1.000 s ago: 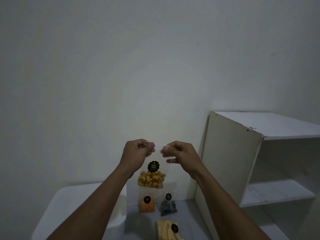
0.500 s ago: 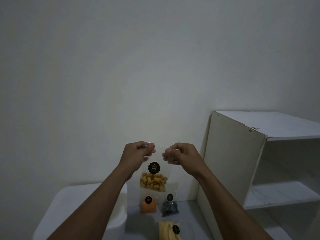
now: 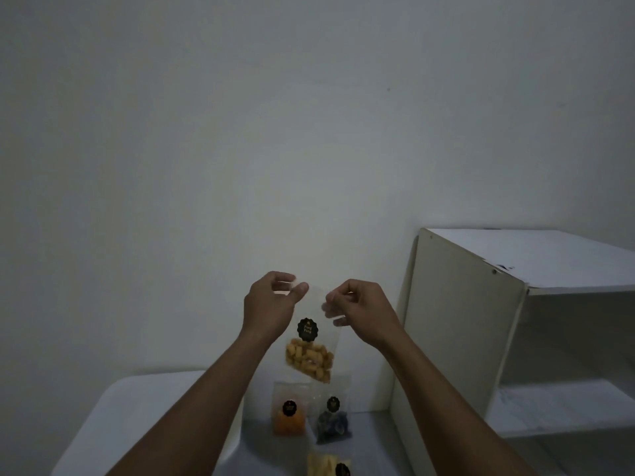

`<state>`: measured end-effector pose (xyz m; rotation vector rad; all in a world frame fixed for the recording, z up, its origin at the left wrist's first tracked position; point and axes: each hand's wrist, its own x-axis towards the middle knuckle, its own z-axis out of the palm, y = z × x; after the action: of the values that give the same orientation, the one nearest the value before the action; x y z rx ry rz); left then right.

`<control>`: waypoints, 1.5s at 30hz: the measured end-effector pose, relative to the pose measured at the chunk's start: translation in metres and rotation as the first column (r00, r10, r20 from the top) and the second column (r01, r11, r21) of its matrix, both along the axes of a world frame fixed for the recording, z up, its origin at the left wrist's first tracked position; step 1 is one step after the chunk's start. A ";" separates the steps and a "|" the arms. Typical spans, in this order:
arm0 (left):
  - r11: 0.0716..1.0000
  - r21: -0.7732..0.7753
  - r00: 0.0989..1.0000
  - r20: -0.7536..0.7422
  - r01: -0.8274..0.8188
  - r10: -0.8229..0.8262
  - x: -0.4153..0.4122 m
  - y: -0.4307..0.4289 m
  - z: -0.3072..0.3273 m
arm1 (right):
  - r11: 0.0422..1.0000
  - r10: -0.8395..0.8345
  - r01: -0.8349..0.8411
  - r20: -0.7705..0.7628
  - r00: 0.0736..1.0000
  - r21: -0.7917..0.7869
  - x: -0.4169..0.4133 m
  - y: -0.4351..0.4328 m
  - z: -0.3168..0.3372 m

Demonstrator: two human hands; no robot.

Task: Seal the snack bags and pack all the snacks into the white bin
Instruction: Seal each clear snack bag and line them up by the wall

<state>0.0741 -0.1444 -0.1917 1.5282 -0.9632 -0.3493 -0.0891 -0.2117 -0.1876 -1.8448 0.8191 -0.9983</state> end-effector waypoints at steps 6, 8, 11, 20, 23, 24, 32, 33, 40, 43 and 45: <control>0.995 0.093 0.949 -0.316 0.038 -0.007 -0.019 -0.007 -0.002 | 0.952 -0.186 0.163 -0.064 0.981 -0.258 0.015 0.003 -0.030; 0.993 0.055 0.895 -0.441 0.101 -0.066 -0.018 -0.007 -0.003 | 0.942 -0.198 0.166 -0.081 0.977 -0.291 0.016 0.006 -0.033; 0.990 0.027 0.870 -0.482 0.137 -0.107 -0.014 -0.007 -0.002 | 0.953 -0.166 0.132 -0.107 0.980 -0.273 0.013 0.010 -0.032; 0.959 0.052 0.906 -0.345 0.278 -0.244 -0.013 0.001 -0.008 | 0.982 0.060 -0.072 0.072 0.996 0.176 0.004 0.010 -0.017; 0.957 0.028 0.882 -0.396 0.289 -0.255 -0.013 0.005 -0.010 | 0.964 0.098 -0.119 0.100 0.990 0.239 0.001 0.012 -0.015; 0.954 0.021 0.867 -0.424 0.299 -0.262 -0.013 0.006 -0.010 | 0.957 0.109 -0.135 0.111 0.988 0.256 0.000 0.013 -0.014; 0.960 -0.020 0.811 -0.530 0.279 -0.247 -0.006 0.010 -0.016 | 0.940 0.165 -0.194 0.124 0.978 0.282 0.000 0.022 -0.022; 0.966 -0.026 0.809 -0.541 0.257 -0.230 -0.004 0.009 -0.017 | 0.945 0.173 -0.197 0.111 0.979 0.262 0.000 0.024 -0.025; 0.983 0.046 0.880 -0.455 0.176 -0.137 0.007 0.012 -0.050 | 0.998 -0.030 0.033 -0.058 0.998 0.044 0.022 0.022 -0.077; 0.986 0.151 0.959 -0.283 0.074 -0.029 0.020 0.014 -0.089 | 0.992 -0.065 0.069 -0.041 0.997 0.107 0.030 0.021 -0.095; 0.964 0.251 0.966 -0.256 0.093 -0.026 0.023 0.016 -0.111 | 0.989 -0.064 0.069 -0.042 0.997 0.134 0.033 0.019 -0.108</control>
<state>0.0968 -0.1283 -0.3032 1.6461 -0.7856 -0.7200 -0.0561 -0.1923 -0.2952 -1.7344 0.9534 -0.9289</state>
